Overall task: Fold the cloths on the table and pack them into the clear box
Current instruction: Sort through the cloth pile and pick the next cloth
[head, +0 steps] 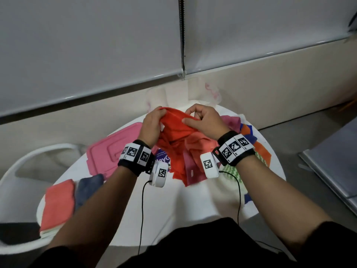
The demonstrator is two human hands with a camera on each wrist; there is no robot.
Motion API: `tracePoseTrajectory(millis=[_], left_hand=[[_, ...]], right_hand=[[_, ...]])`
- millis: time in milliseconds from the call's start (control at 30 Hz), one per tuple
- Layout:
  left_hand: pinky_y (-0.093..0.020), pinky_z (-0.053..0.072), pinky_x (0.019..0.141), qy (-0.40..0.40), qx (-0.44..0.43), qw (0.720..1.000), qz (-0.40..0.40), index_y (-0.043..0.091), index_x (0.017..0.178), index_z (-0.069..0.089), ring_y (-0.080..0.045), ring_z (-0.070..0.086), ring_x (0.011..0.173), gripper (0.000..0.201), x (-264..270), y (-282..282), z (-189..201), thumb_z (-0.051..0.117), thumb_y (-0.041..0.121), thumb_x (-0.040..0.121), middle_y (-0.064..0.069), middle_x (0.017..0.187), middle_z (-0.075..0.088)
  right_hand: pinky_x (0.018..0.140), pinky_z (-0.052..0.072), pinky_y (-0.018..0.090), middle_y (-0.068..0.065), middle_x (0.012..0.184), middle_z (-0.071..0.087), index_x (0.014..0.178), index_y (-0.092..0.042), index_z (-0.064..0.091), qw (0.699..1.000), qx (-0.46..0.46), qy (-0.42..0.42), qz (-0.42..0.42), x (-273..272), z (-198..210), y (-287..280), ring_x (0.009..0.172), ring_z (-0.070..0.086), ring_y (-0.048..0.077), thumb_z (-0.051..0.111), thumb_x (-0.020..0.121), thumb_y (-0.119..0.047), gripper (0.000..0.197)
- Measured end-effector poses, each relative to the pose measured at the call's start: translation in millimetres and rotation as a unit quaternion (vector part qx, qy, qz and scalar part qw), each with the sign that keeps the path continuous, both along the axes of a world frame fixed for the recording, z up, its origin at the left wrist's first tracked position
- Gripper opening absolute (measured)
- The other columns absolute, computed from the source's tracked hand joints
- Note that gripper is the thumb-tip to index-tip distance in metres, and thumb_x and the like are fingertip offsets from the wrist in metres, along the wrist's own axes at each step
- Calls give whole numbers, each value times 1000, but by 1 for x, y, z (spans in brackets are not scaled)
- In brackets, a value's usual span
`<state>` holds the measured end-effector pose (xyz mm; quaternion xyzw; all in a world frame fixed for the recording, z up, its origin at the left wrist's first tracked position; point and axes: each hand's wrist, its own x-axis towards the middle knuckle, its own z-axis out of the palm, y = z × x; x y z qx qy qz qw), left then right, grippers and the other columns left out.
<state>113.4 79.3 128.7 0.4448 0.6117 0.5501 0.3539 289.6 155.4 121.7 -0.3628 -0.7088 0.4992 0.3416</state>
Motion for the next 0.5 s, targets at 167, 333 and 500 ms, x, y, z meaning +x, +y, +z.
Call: tracePoseTrajectory(millis=[167,333,500], left_hand=[[-20,50,60,-163,-44,985,36,19,65,63,-9,58,54,39,-25,-47,21,44,25,98,3,58,62],[-20,46,70,-74,4,994,83,21,73,57,-1,55,62,27,-65,-78,33,43,27,96,13,60,59],[-10,41,61,87,1,981,170,29,73,44,5,48,60,35,-124,-105,26,36,17,105,8,72,46]], right_hand=[[55,38,23,4,55,40,70,-23,66,996,-30,56,-62,-40,2,-18,54,38,15,61,70,-2,22],[61,33,11,-1,77,54,74,-25,62,979,101,-136,-110,-74,-11,-30,69,51,15,61,74,-2,22],[67,51,31,-3,66,63,69,-20,66,971,62,-187,-134,-75,-33,-34,72,63,25,53,80,-5,22]])
